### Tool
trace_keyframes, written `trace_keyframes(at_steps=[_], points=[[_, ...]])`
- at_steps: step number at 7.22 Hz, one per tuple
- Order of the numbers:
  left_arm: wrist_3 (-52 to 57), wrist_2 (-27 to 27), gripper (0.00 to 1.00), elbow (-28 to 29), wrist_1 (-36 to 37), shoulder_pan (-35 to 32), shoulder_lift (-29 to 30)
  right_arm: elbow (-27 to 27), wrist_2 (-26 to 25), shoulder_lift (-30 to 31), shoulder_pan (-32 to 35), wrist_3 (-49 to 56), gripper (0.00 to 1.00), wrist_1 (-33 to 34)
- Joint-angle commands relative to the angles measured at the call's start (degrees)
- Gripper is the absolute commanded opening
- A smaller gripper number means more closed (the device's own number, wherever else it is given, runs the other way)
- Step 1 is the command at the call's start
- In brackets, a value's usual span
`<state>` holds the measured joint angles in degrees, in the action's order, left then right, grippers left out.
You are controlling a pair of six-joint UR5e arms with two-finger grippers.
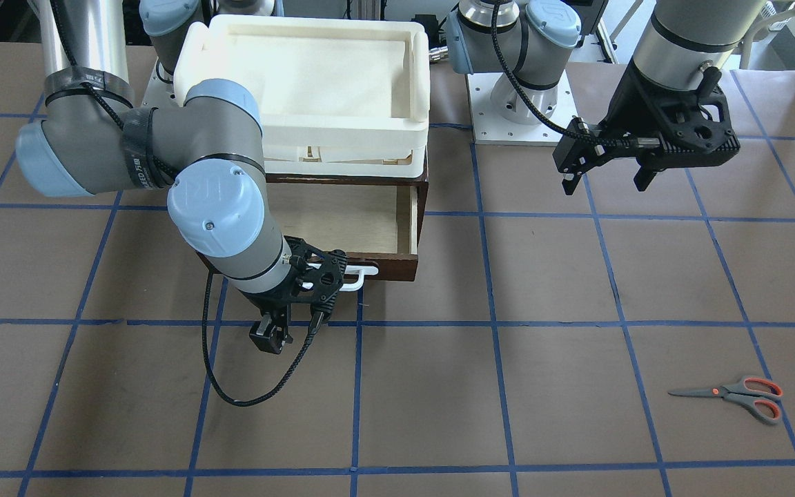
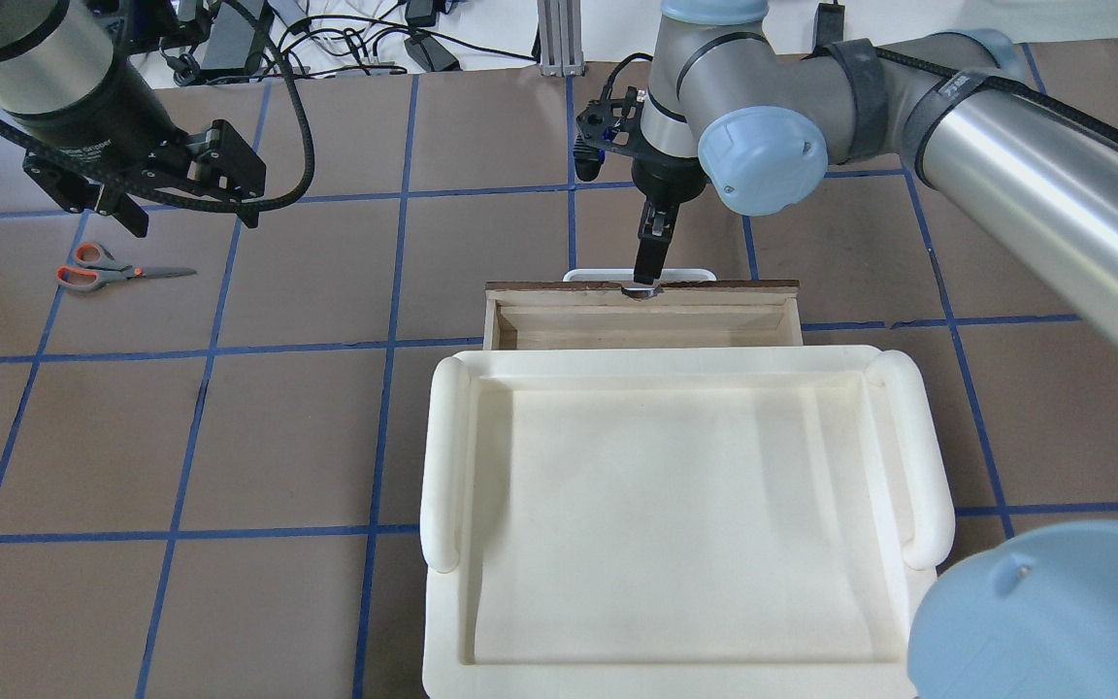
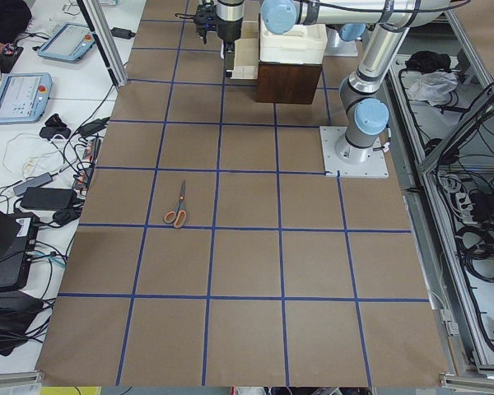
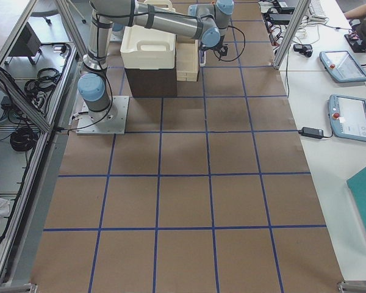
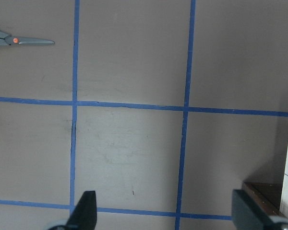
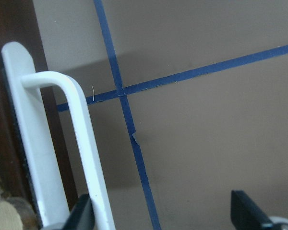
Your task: Place scissors in drawer with both arms
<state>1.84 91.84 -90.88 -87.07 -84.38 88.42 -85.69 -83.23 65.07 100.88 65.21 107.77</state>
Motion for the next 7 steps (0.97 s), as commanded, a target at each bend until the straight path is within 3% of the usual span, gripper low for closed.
trace_keyframes(at_steps=[1, 7], points=[[0.00, 0.00, 1.00, 0.00, -0.03, 0.00, 0.00, 0.43, -0.09, -0.64, -0.07, 0.18, 1.00, 0.16], [0.00, -0.08, 1.00, 0.00, 0.06, 0.00, 0.00, 3.42, 0.00, -0.56, -0.95, 0.79, 1.00, -0.19]])
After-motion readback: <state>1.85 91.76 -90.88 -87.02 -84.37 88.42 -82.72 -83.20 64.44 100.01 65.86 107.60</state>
